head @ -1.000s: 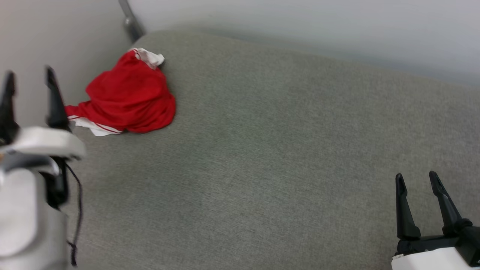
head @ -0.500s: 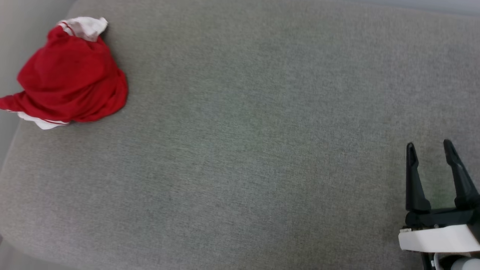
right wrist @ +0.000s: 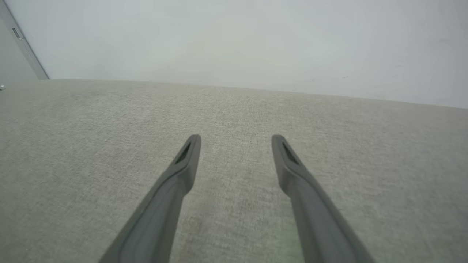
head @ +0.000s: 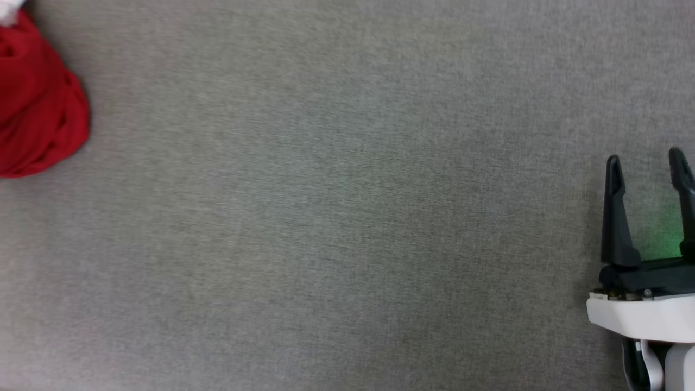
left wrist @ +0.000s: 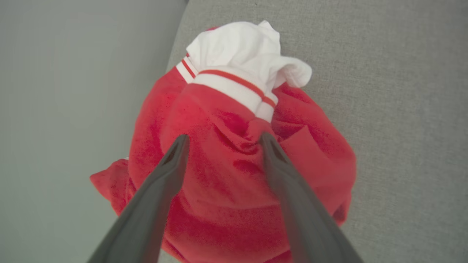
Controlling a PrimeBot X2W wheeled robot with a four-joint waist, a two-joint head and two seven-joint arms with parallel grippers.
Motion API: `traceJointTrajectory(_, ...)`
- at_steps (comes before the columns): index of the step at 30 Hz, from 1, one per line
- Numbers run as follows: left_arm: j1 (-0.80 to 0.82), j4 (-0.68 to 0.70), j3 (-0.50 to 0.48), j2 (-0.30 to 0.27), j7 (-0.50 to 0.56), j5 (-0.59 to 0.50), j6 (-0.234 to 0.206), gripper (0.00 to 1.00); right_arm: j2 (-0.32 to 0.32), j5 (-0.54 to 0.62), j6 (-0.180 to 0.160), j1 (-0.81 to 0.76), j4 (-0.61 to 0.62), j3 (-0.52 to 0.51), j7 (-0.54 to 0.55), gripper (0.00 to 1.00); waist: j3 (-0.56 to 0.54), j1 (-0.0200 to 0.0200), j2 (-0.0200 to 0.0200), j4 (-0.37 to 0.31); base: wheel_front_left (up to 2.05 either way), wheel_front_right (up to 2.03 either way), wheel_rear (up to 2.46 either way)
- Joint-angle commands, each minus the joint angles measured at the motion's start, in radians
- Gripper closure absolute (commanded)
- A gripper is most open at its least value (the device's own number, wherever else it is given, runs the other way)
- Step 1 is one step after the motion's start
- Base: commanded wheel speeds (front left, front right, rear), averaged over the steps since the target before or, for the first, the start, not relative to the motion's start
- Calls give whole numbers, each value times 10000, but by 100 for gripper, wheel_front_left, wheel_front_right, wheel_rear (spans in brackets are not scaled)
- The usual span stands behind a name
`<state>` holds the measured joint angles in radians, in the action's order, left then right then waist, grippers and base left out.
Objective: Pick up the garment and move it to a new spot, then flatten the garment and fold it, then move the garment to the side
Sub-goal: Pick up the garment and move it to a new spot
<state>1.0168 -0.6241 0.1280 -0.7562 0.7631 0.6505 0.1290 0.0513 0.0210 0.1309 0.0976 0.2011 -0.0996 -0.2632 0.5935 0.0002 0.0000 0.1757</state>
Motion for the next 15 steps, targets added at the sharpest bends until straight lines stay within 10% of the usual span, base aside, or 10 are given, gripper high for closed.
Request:
traceJointTrajectory(1, -196, 25, 255, -127, 299, 233, -6, 0, -20, 54, -3, 193, 144, 8, -23, 0, 406, -2, 0, -256, 0, 0, 0)
traceJointTrajectory(14, -787, -553, 1746, -11, 1199, 1202, -4, 0, -19, 240, -5, 424, 268, -45, -11, 0, 1091, -2, 0, -380, 0, 0, 0)
traceJointTrajectory(15, -770, -590, 1825, -1, 1163, 1232, -4, 65, -19, 241, -5, 437, 242, -62, -11, 0, 1069, -2, 0, -368, 0, 0, 0)
